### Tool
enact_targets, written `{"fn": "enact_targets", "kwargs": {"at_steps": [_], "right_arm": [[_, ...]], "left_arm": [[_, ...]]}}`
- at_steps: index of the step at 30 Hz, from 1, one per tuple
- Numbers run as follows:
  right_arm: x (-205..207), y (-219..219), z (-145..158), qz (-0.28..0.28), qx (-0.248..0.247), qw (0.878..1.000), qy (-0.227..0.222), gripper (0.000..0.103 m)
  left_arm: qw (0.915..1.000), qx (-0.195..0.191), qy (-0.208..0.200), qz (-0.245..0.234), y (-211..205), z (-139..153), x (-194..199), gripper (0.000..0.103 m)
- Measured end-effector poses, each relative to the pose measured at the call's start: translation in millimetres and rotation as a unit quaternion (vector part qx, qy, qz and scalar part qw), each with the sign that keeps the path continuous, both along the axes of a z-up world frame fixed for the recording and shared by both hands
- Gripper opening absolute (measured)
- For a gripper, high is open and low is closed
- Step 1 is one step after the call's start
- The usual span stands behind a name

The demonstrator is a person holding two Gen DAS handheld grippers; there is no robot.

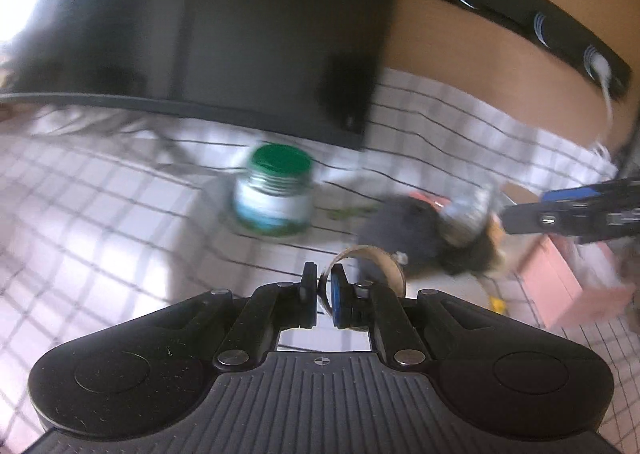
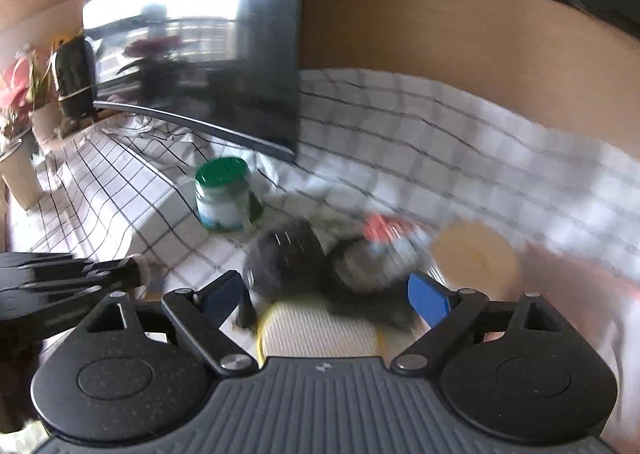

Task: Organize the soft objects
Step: 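Grasp the black plush toy with the right gripper while the left holds the tape roll, then carry both items over the pink box while the right gripper releases the plush toy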

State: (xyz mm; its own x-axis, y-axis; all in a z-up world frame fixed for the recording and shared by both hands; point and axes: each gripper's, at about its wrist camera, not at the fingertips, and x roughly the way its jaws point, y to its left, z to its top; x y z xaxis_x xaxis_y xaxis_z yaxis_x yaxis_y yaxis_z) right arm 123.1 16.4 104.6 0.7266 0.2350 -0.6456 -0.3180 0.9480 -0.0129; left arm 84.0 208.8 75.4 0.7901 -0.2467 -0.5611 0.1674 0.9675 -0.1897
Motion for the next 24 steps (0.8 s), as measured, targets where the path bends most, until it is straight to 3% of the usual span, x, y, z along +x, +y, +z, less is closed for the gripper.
{"fn": "enact_targets", "kwargs": {"at_steps": [6, 10, 11, 12, 14, 17, 24], "right_arm": [[64, 43, -39, 0.022, -0.029, 0.998, 0.058, 0.091], [82, 55, -59, 0.019, -0.043, 0.995, 0.090, 0.091], [84, 56, -61, 0.018, -0.046, 0.994, 0.094, 0.089], [84, 57, -62, 0.021, -0.049, 0.994, 0.098, 0.077], [86, 59, -58, 0.028, -0.052, 0.993, 0.100, 0.068], [81, 54, -31, 0.036, -0.034, 0.996, 0.077, 0.065], [63, 7, 73, 0.019, 0.011, 0.999, -0.036, 0.065]], "left_arm": [[0.9993, 0.006, 0.009, 0.035, 34, 5, 11, 0.009], [0.9986, 0.009, 0.010, 0.052, 49, 9, 23, 0.009], [0.9985, 0.010, 0.009, 0.054, 52, 9, 27, 0.009], [0.9984, 0.011, 0.009, 0.054, 54, 10, 31, 0.009], [0.9983, 0.014, 0.007, 0.056, 55, 13, 42, 0.009], [0.9984, 0.015, -0.001, 0.054, 53, 22, 62, 0.009], [0.9970, 0.040, -0.060, 0.027, 23, 69, 108, 0.009]]}}
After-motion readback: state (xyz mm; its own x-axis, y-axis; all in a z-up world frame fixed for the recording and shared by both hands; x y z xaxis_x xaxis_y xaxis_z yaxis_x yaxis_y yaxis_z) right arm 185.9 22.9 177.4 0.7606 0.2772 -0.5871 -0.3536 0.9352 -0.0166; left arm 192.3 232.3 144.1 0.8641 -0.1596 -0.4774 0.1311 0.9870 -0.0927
